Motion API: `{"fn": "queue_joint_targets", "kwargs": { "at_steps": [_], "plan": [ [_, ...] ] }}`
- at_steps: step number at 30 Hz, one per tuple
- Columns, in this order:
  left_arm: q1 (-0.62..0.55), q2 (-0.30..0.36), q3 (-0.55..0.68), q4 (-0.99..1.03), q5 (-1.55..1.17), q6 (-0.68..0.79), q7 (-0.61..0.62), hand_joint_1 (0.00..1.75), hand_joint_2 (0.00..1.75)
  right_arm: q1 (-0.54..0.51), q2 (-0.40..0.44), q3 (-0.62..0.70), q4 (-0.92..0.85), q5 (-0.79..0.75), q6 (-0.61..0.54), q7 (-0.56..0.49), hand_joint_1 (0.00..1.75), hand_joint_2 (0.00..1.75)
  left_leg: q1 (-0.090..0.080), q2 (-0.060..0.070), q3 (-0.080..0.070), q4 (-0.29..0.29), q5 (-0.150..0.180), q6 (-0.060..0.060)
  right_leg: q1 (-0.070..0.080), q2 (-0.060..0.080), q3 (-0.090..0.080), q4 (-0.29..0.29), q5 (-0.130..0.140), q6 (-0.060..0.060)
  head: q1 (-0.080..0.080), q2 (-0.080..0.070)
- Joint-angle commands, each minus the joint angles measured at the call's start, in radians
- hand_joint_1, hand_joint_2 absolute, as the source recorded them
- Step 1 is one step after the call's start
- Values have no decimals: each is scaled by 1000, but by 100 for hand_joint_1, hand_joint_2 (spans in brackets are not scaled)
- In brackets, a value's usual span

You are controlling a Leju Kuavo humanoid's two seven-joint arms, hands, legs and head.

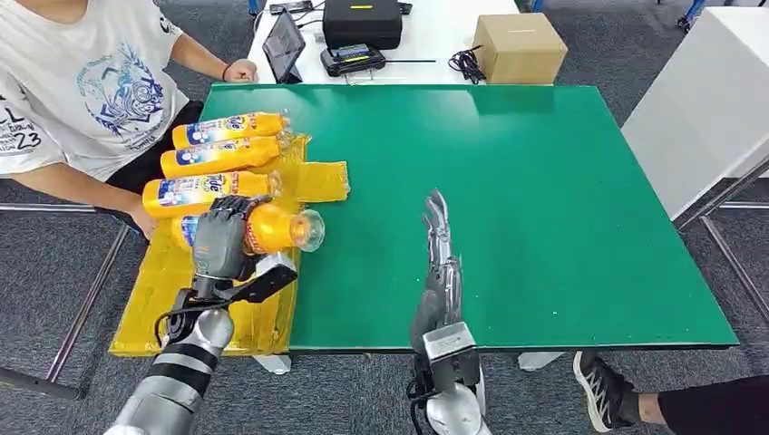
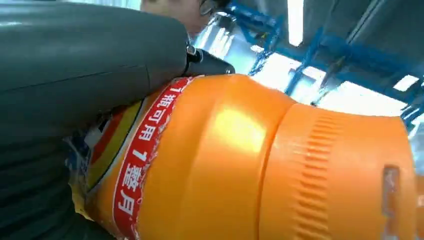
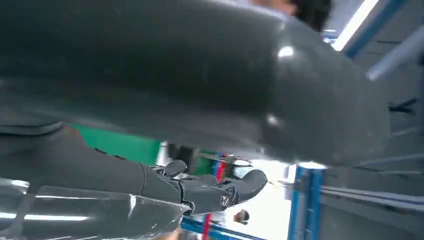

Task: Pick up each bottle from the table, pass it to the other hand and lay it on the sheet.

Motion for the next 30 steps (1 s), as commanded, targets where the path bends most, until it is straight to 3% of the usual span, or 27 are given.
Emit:
{"fn": "queue_joint_targets", "kwargs": {
  "at_steps": [1,6,10,15,21,22,23,24,25,26,28,30],
  "plan": [
    [-106,85,99,381,-209,5,117,175,175,-24,-55,53,-75,-4,-14,8,0,0,1,1,8,-2,-2,-2,1,1,7,-2,-2,-3,0,0],
    [-116,85,95,401,-229,5,148,175,175,-25,-56,53,-69,-9,-11,9,0,0,2,0,4,0,-2,-2,2,0,5,-1,-2,-2,0,0],
    [-120,127,94,510,-244,-29,211,175,175,-22,-55,57,-55,-13,1,18,0,0,1,0,3,-1,-1,-1,1,1,3,-1,-1,-2,0,0],
    [-110,144,135,541,-189,-83,184,175,175,-23,-50,62,-29,-24,21,25,0,0,2,6,8,-2,-3,-3,2,6,6,-2,-1,-3,0,0],
    [-129,140,138,542,-170,-189,164,175,175,-31,-47,61,-8,-30,40,34,0,0,1,4,13,-3,-3,-4,2,4,11,-2,-1,-4,0,0],
    [-134,139,139,540,-159,-236,155,148,175,-33,-47,60,-6,-31,48,35,0,0,1,2,13,-3,-2,-4,1,3,11,0,-2,-4,0,0],
    [-138,141,135,541,-159,-268,154,79,175,-34,-46,60,-5,-33,54,35,0,0,2,4,15,-3,-3,-5,2,4,12,-1,-1,-5,0,0],
    [-149,144,135,553,-147,-342,149,63,175,-37,-46,59,-1,-38,66,36,0,0,1,3,15,-3,-2,-4,1,3,11,0,-2,-5,0,0],
    [-149,151,126,548,-146,-386,144,129,175,-40,-44,59,6,-41,78,38,0,0,1,2,15,-3,-2,-4,1,2,12,1,-2,-5,0,0],
    [-149,158,125,551,-136,-435,134,45,175,-43,-43,59,11,-41,88,36,0,0,1,3,17,-4,-2,-5,1,3,13,1,-2,-6,0,0],
    [-151,172,119,563,-124,-512,126,0,175,-49,-38,57,25,-45,98,32,0,0,1,4,18,-4,-2,-6,2,4,14,0,-1,-7,0,0],
    [-146,181,119,560,-113,-534,118,0,175,-52,-36,56,31,-48,102,30,0,0,1,7,20,-5,-2,-6,1,7,15,0,-1,-7,0,0]
  ]
}}
